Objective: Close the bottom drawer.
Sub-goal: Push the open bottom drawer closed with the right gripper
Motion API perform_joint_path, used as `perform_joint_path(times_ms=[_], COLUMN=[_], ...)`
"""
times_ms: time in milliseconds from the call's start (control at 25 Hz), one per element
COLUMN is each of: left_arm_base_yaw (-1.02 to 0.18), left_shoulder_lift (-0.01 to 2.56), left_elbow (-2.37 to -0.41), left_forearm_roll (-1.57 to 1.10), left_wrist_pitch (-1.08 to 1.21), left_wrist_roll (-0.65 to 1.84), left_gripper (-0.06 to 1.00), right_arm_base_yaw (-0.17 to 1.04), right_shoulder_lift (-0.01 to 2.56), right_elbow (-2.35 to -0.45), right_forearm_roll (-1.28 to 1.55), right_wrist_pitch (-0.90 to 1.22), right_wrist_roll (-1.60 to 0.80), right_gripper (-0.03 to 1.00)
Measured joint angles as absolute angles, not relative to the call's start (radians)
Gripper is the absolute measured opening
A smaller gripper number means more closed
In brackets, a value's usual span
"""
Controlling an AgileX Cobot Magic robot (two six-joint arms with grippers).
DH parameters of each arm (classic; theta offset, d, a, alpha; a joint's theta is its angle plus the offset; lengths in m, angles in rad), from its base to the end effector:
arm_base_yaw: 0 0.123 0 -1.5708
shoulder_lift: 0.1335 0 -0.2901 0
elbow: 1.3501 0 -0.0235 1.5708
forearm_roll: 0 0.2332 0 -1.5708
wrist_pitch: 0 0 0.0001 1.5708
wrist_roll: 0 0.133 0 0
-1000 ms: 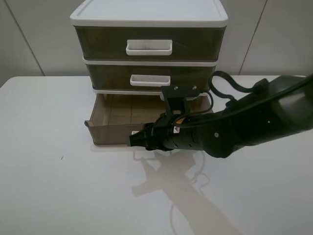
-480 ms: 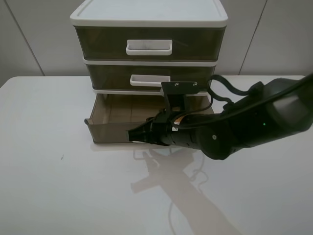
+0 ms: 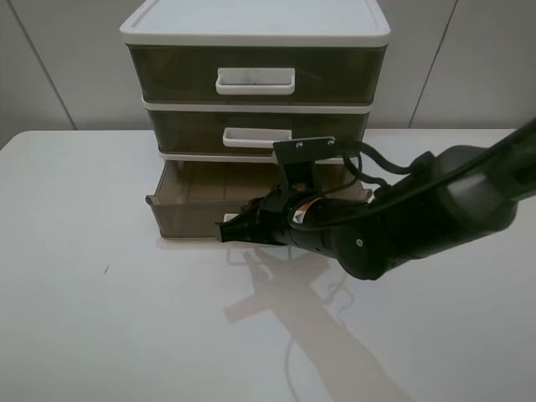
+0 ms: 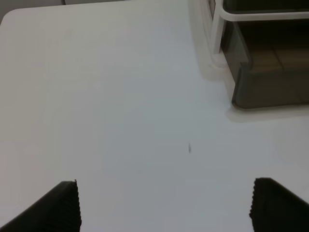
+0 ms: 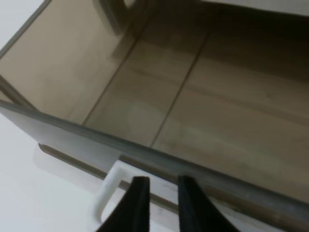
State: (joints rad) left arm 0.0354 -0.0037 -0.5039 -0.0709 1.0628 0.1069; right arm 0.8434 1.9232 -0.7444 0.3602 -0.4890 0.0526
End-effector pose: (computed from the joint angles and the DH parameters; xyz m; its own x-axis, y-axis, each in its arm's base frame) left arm 0.0111 -0.0078 0.2508 -0.4473 0.0564 -0.8926 0.0524 0.9979 0.0368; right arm 0.2623 0.2616 0.1061 -0.6009 -0.1337 -0.7881 -0.4601 0.8641 0.2042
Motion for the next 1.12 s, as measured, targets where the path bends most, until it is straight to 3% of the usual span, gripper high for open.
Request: perform_joint_path(times_ms=[1120], left_arm_base_yaw=[0.035], left_shoulder_lift=[-0.004], left_elbow=[-0.504], left_forearm_roll=[-0.071], left_wrist_pitch=[1.063], left_wrist_roll=[0.107], left_gripper=[0.72], right_arm_base_yaw=[0.844], right_shoulder_lift=[2.095], right_elbow=[-0.747], right_forearm_roll=[0.459], right_wrist_pitch=[-0.856], right_wrist_roll=[0.022], right_gripper=[0.06])
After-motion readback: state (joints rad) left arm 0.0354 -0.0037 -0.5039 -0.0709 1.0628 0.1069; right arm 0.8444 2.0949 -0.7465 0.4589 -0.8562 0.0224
